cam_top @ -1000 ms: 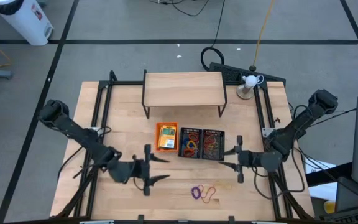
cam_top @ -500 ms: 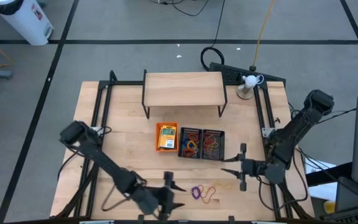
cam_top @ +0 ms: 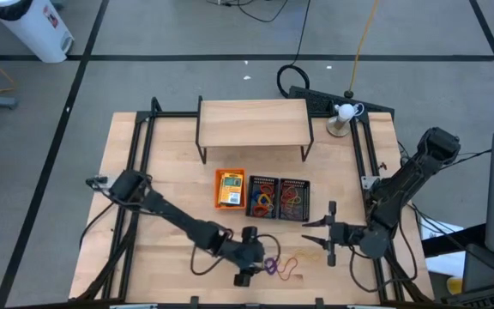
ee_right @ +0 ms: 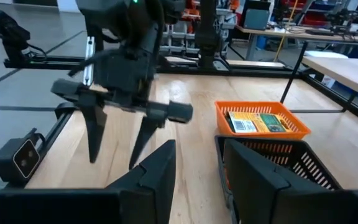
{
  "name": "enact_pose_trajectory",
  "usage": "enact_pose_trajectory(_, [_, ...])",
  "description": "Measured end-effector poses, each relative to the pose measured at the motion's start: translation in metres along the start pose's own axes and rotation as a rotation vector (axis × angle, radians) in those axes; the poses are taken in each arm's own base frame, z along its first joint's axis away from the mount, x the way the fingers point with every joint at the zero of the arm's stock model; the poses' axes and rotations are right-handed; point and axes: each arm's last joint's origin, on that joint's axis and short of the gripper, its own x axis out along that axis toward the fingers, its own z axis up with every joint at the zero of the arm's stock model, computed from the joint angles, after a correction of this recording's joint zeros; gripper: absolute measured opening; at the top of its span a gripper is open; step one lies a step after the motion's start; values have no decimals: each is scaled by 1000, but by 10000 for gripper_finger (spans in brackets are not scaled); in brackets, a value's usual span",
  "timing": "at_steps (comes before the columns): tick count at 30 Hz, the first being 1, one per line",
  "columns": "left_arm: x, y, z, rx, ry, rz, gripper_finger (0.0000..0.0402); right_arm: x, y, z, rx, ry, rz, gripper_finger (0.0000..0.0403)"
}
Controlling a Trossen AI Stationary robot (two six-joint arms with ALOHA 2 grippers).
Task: Pick & Place Office Desk Supplies
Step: Put the purple spring keychain into the left black bin
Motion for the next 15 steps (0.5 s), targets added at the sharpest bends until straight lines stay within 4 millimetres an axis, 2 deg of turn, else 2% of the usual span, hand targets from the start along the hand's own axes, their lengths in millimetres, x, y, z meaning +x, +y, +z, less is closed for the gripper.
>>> enact_pose_trajectory(7, [14,14,-7,34,44,-35,237,5,-2,-1,6,4,-24,125])
enact_pose_trajectory(15, [21,18,-11,76,53,-37,237,7,-4,-1,8,5,-32,125])
